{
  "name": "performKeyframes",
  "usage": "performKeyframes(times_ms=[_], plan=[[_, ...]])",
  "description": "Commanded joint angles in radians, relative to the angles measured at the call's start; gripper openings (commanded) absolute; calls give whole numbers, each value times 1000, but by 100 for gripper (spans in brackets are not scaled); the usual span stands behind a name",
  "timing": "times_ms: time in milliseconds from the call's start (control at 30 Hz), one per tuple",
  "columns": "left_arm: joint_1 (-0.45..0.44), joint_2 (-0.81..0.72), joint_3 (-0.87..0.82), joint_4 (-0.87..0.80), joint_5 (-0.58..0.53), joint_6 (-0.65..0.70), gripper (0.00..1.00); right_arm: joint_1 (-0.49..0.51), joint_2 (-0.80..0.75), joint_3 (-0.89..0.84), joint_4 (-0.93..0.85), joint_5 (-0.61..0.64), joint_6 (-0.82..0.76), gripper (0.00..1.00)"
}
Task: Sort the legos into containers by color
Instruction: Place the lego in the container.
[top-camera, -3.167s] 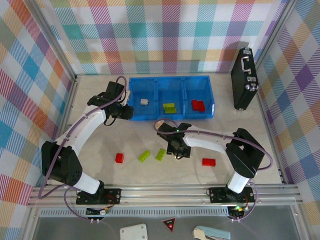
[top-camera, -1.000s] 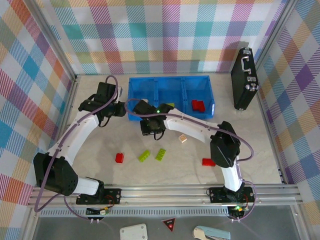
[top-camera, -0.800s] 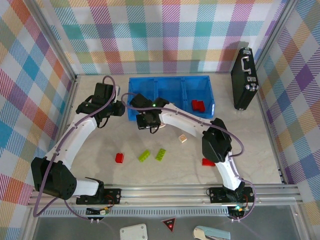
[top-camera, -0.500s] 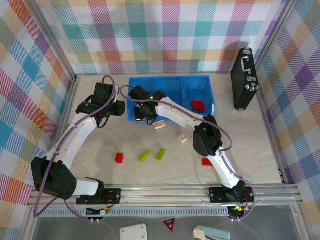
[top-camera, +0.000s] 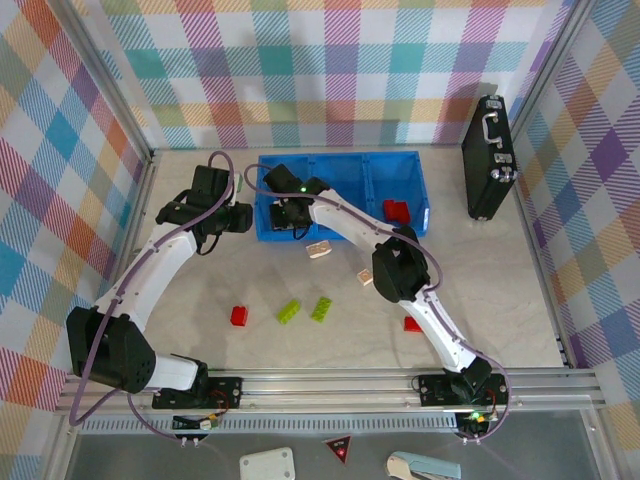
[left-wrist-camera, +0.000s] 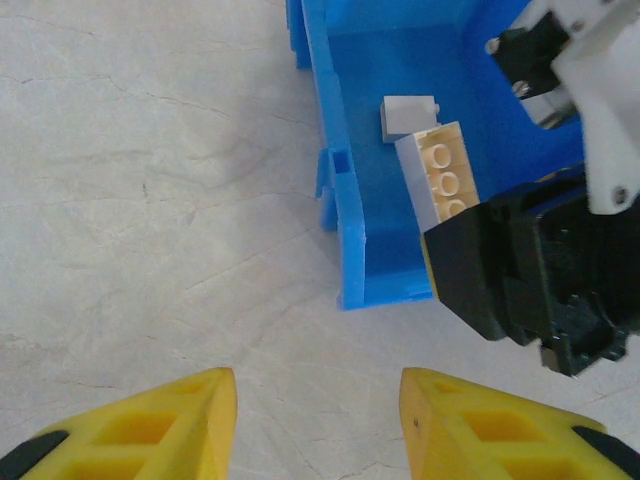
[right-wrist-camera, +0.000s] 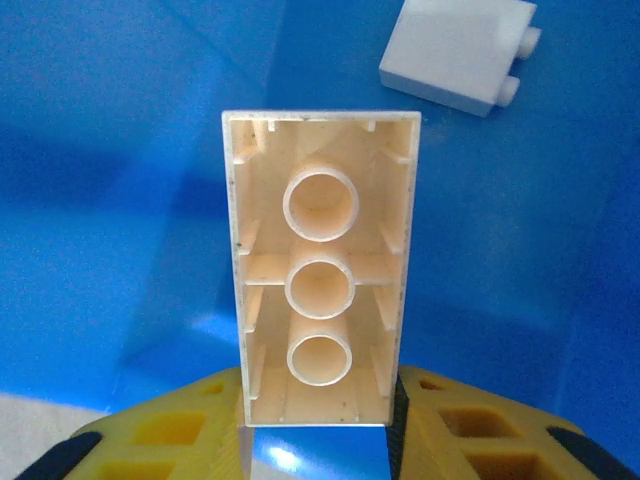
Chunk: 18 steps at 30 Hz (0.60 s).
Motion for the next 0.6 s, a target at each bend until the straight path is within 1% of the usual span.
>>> performKeyframes(times_ms=[0,100,333,567], plan=[[12,4,5,3,8,4,47,-3,33,38,45,-28,-28,37],[12,2,4,2,2,4,47,-7,57,48,56,-37,-32,38],[12,0,4,0,1,5,47,-7,57,63,53,-50,-28,49],[12,1,6,-3,9,6,47,-7,2,70,8,-41,-45,49]])
